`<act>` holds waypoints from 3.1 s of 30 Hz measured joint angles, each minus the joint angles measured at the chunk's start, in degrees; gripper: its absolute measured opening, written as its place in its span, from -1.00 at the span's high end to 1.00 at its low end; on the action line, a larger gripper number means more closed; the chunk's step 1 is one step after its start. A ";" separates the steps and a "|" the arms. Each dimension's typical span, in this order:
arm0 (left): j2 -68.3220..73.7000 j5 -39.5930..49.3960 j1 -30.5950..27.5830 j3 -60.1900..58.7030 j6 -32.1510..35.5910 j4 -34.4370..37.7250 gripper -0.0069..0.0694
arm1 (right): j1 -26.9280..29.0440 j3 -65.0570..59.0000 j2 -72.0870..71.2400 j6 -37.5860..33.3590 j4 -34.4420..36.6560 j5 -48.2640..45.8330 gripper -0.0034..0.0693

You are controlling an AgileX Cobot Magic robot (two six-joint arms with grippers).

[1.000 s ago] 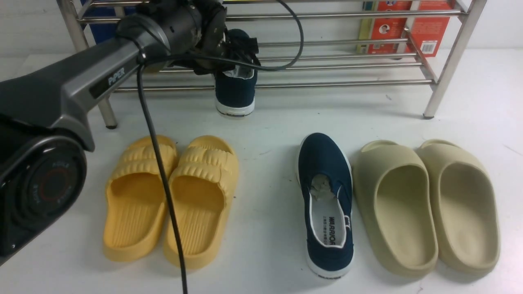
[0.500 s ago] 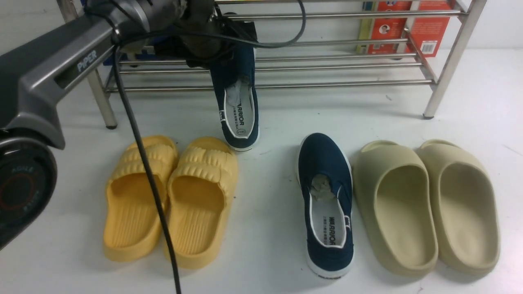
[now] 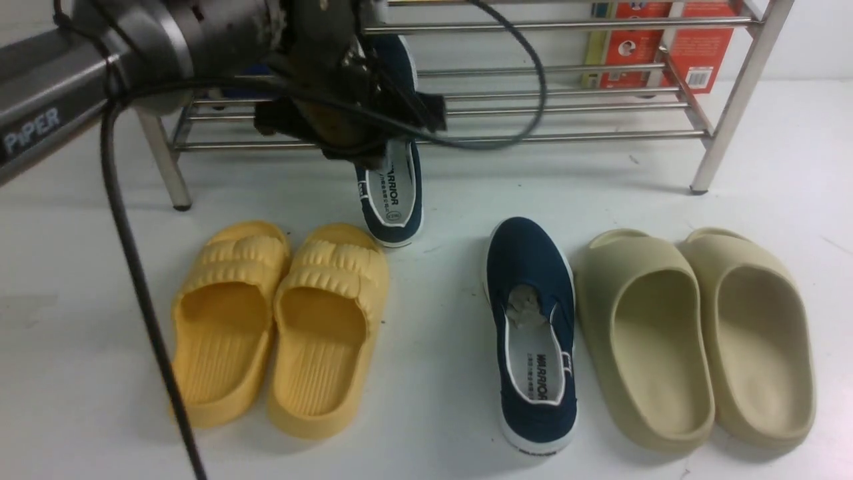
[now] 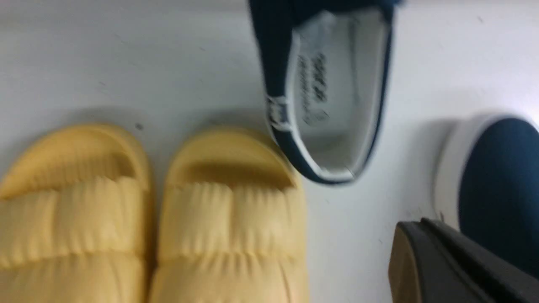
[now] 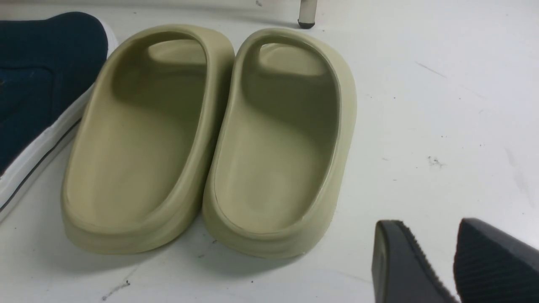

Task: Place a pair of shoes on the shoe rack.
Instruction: Use the left arm to put a shoe into the shoe rack

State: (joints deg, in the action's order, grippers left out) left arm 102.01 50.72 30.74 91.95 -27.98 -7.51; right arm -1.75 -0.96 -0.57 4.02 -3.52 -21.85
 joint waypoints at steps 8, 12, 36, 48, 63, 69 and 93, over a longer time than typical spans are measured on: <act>2.58 -18.63 5.04 -17.74 -7.09 -0.70 0.85 | 0.00 0.00 0.00 0.00 0.00 0.00 0.25; 6.31 -25.34 3.92 -17.80 -10.67 -4.89 0.85 | 0.00 0.00 0.00 0.00 0.00 0.00 0.25; 11.24 -31.59 0.06 -16.64 -35.33 -30.02 0.85 | 0.00 0.00 0.00 0.00 0.00 0.00 0.25; 10.35 -30.67 0.11 -16.27 -35.22 -30.18 0.85 | 0.00 0.00 0.00 0.00 0.00 0.00 0.25; 9.09 -29.20 0.42 -7.09 -40.04 -46.56 0.85 | 0.00 0.00 0.00 0.00 0.00 0.00 0.25; 10.90 -28.18 0.36 -5.05 -47.54 -57.26 0.85 | 0.00 0.00 0.00 0.00 0.00 0.00 0.25; 14.54 -30.62 -3.90 -3.94 -60.51 -64.34 0.85 | 0.00 0.00 0.00 0.00 0.00 0.00 0.25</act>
State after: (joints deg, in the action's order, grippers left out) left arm 116.56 20.09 26.84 88.01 -88.49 -71.84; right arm -1.75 -0.96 -0.57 4.02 -3.52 -21.85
